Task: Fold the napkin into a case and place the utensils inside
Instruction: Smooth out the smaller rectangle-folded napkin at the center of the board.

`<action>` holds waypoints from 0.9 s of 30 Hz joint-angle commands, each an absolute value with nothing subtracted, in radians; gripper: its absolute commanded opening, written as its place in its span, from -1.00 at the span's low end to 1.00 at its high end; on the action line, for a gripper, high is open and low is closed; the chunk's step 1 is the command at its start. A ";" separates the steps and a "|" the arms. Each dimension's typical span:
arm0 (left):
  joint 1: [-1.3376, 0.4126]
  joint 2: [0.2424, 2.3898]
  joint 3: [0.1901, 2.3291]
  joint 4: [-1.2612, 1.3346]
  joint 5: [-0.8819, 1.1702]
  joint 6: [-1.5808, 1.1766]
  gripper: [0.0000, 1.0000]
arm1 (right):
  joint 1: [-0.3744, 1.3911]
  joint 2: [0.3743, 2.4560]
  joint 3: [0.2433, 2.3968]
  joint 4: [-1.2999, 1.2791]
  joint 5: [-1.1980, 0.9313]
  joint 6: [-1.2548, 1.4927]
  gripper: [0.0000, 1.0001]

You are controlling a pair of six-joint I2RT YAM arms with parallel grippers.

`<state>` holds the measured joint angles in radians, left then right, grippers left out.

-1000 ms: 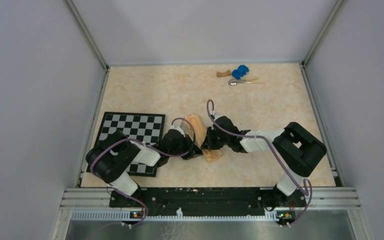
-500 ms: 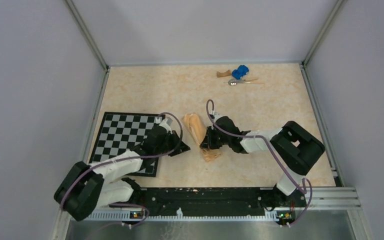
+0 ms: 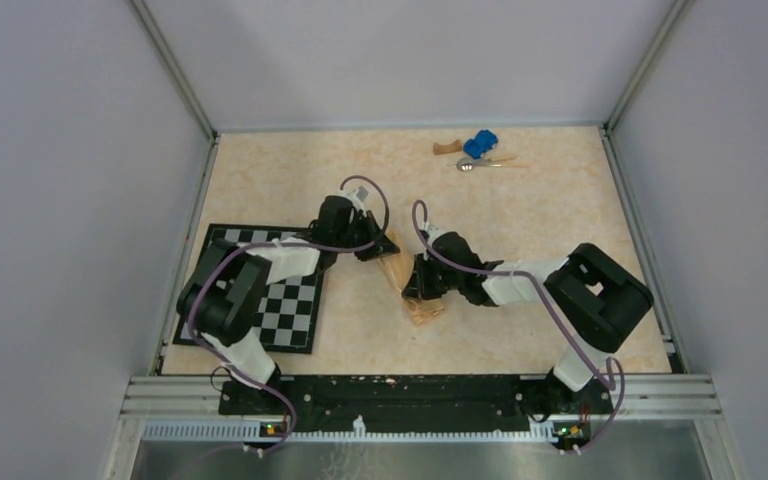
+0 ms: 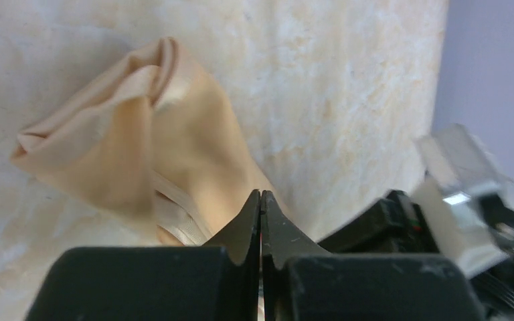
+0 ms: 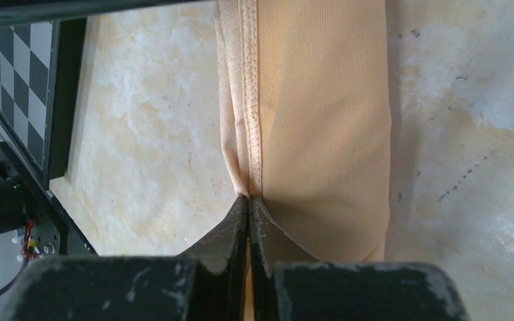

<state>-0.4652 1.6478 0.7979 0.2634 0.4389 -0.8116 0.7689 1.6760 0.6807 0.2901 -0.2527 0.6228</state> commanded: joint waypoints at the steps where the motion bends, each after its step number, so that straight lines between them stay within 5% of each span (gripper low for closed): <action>1: -0.460 1.752 0.855 0.304 0.468 -0.777 -1.00 | 0.762 1.652 0.675 0.176 -0.248 0.572 -1.00; 7: -0.453 1.819 0.801 0.267 0.378 -0.729 -1.00 | 0.771 1.598 0.747 0.066 -0.253 0.529 -0.97; 12: -0.444 1.838 0.766 0.253 0.357 -0.703 -1.00 | 0.777 1.506 0.839 -0.094 -0.211 0.479 -0.48; 16: -0.437 1.817 0.745 0.252 0.364 -0.699 -1.00 | 0.770 1.510 0.916 -0.169 -0.195 0.440 -0.27; 27: -0.420 1.808 0.714 0.266 0.373 -0.700 -1.00 | 0.841 1.585 0.716 -0.040 -0.182 0.501 -0.28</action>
<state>-0.4332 1.7885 0.7551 0.3458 0.4351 -0.7528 0.7944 1.5501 0.7795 -0.0689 -0.2192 0.4812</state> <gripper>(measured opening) 0.004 0.373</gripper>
